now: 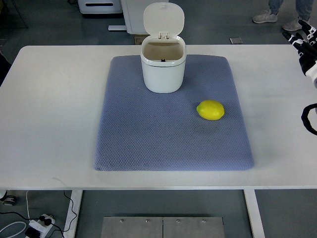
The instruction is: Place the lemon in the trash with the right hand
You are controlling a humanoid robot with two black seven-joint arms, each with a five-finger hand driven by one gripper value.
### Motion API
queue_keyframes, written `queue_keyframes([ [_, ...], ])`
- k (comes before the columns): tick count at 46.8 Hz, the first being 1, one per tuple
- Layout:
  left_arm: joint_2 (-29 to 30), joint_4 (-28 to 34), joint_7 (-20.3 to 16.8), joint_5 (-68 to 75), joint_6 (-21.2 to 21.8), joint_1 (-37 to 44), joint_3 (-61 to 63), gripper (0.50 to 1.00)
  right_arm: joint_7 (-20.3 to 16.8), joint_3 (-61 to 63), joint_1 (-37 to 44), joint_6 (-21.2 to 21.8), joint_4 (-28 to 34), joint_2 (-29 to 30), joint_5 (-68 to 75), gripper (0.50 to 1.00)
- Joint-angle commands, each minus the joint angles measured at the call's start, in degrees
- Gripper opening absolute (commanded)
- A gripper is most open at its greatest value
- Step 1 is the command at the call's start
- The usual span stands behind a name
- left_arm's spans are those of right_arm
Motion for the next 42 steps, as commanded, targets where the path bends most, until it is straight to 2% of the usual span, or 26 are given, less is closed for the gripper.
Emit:
queue_keyframes([
  [1, 0.0, 0.0, -0.1, 0.0, 0.1, 0.1, 0.3, 1.000, 0.0, 0.0, 0.0, 0.0, 0.0, 0.0, 0.0, 1.000],
  [42, 0.0, -0.1, 0.1, -0.1, -0.6, -0.5, 0.3, 1.000, 0.0, -0.2, 0.0, 0.0, -0.1, 0.2, -0.1, 1.000],
])
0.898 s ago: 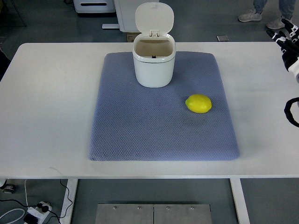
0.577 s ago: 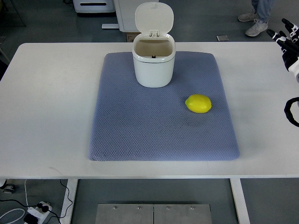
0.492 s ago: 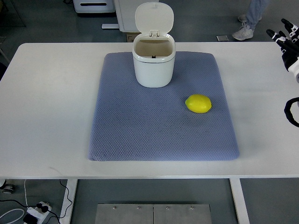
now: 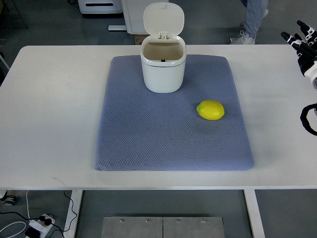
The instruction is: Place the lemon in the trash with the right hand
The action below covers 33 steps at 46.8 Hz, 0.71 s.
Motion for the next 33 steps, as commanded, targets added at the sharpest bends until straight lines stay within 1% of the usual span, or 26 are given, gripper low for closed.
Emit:
queue_keyframes([
  [1, 0.0, 0.0, 0.0, 0.0, 0.0, 0.0, 0.0, 1.000, 0.0, -0.1, 0.0, 0.0, 0.0, -0.1, 0.0, 1.000],
  [16, 0.0, 0.0, 0.0, 0.0, 0.0, 0.0, 0.0, 1.000, 0.0, -0.1, 0.3, -0.3, -0.2, -0.2, 0.0, 1.000],
  [24, 0.0, 0.0, 0.0, 0.0, 0.0, 0.0, 0.0, 1.000, 0.0, -0.1, 0.3, -1.1, -0.1, -2.0, 0.0, 1.000],
  [33, 0.0, 0.0, 0.0, 0.0, 0.0, 0.0, 0.0, 1.000, 0.4, -0.1, 0.3, -1.4, -0.2, -2.0, 0.0, 1.000],
])
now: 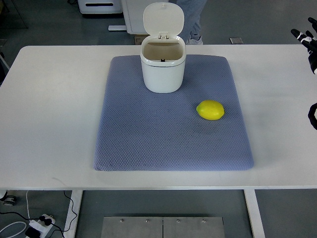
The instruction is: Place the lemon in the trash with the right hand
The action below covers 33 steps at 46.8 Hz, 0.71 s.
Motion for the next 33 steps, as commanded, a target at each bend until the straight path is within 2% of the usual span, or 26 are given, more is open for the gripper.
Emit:
queue_keyframes([
  [1, 0.0, 0.0, 0.0, 0.0, 0.0, 0.0, 0.0, 1.000, 0.0, 0.0, 0.0, -0.2, -0.1, -0.1, 0.0, 1.000],
  [17, 0.0, 0.0, 0.0, 0.0, 0.0, 0.0, 0.0, 1.000, -0.4, 0.1, 1.8, -0.3, -0.7, -0.1, -0.1, 1.000],
  [22, 0.0, 0.0, 0.0, 0.0, 0.0, 0.0, 0.0, 1.000, -1.9, 0.1, 1.8, 0.0, -0.6, 0.1, -0.1, 1.000],
  [27, 0.0, 0.0, 0.0, 0.0, 0.0, 0.0, 0.0, 1.000, -4.6, 0.3, 1.7, 0.9, -0.6, 0.3, 0.0, 1.000],
  [30, 0.0, 0.0, 0.0, 0.0, 0.0, 0.0, 0.0, 1.000, -4.4, 0.2, 1.4, 1.7, -0.7, 0.3, 0.0, 1.000],
  [33, 0.0, 0.0, 0.0, 0.0, 0.0, 0.0, 0.0, 1.000, -3.0, 0.0, 1.0, 5.1, -0.7, 0.4, -0.2, 1.000],
])
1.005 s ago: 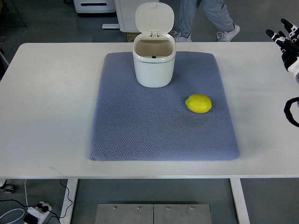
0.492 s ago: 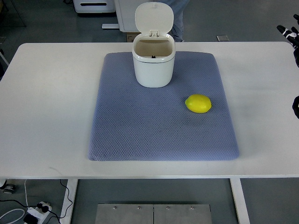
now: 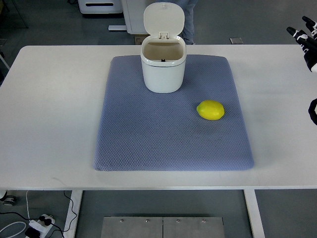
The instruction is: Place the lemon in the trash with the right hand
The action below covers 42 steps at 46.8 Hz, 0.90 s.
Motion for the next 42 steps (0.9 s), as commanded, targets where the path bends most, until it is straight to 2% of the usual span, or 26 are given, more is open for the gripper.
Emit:
queue_keyframes([
  [1, 0.0, 0.0, -0.1, 0.0, 0.0, 0.0, 0.0, 1.000, 2.1, -0.2, -0.5, 4.3, 0.0, 0.2, -0.2, 1.000],
  [3, 0.0, 0.0, 0.0, 0.0, 0.0, 0.0, 0.0, 1.000, 3.1, -0.2, -0.7, 5.3, 0.0, 0.4, -0.2, 1.000],
  [10, 0.0, 0.0, -0.1, 0.0, 0.0, 0.0, 0.0, 1.000, 4.2, -1.8, -1.5, 4.3, 0.3, 0.7, -0.4, 1.000],
  [19, 0.0, 0.0, -0.1, 0.0, 0.0, 0.0, 0.0, 1.000, 8.1, -11.5, -1.2, 4.3, 1.8, -0.1, -1.3, 1.000],
  [26, 0.0, 0.0, 0.0, 0.0, 0.0, 0.0, 0.0, 1.000, 10.6, -17.4, -1.2, 2.5, 3.5, -1.6, -5.2, 1.000],
  [34, 0.0, 0.0, 0.0, 0.0, 0.0, 0.0, 0.0, 1.000, 11.0, -20.1, -1.7, 1.1, 10.8, -5.7, -8.1, 1.000],
  [42, 0.0, 0.0, 0.0, 0.0, 0.0, 0.0, 0.0, 1.000, 13.4, -22.6, -1.7, -1.1, 20.3, -10.5, -11.0, 1.000],
])
